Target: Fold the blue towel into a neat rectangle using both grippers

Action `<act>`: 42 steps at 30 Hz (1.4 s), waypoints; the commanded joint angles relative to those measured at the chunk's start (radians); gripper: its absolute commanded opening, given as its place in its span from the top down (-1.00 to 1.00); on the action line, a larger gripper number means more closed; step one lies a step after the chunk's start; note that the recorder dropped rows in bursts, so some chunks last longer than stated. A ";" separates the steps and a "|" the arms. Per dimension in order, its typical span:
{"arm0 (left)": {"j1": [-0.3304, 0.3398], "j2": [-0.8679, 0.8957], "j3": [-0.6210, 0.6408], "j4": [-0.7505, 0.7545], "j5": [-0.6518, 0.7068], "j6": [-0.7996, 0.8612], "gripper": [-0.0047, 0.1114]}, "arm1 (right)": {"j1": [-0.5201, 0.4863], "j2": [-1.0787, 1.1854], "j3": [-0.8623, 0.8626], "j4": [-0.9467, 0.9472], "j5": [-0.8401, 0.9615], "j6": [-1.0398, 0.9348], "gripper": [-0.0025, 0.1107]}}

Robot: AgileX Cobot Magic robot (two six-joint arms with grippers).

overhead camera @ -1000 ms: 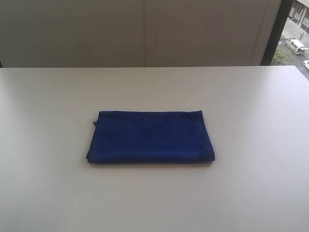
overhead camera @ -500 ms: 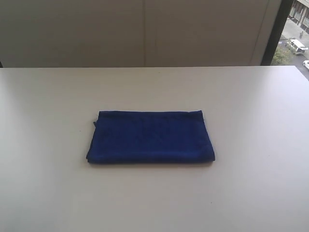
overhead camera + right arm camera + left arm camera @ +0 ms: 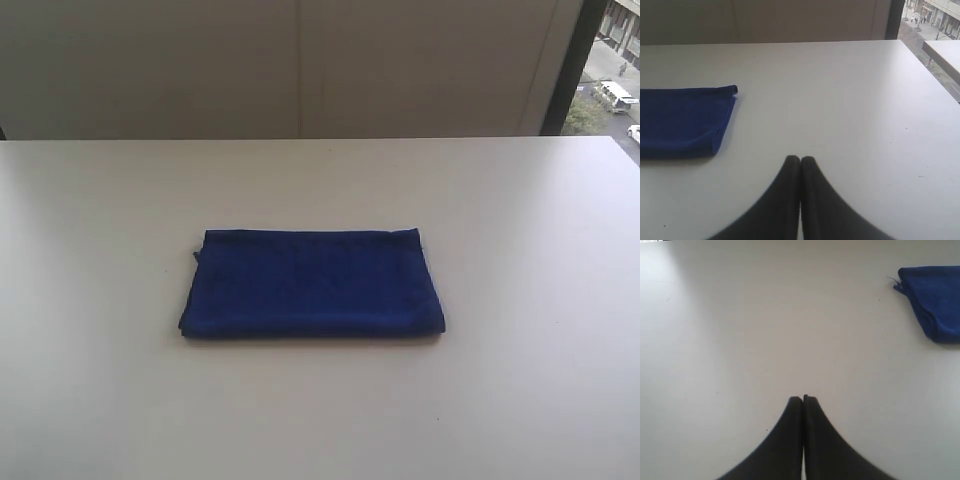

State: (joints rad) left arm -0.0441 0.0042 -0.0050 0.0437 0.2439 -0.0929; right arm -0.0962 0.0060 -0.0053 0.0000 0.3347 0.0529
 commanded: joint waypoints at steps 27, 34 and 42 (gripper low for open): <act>0.002 -0.004 0.005 -0.001 0.000 0.003 0.92 | 0.005 -0.006 0.005 0.000 -0.014 0.001 0.96; 0.002 -0.004 0.005 -0.001 0.000 0.003 0.92 | 0.005 -0.006 0.005 0.000 -0.014 0.001 0.96; 0.002 -0.004 0.005 -0.001 -0.015 0.003 0.92 | 0.005 -0.006 0.005 0.000 -0.014 0.001 0.96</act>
State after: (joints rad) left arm -0.0441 0.0042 -0.0050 0.0437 0.2377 -0.0929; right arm -0.0922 0.0060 -0.0053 0.0000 0.3347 0.0529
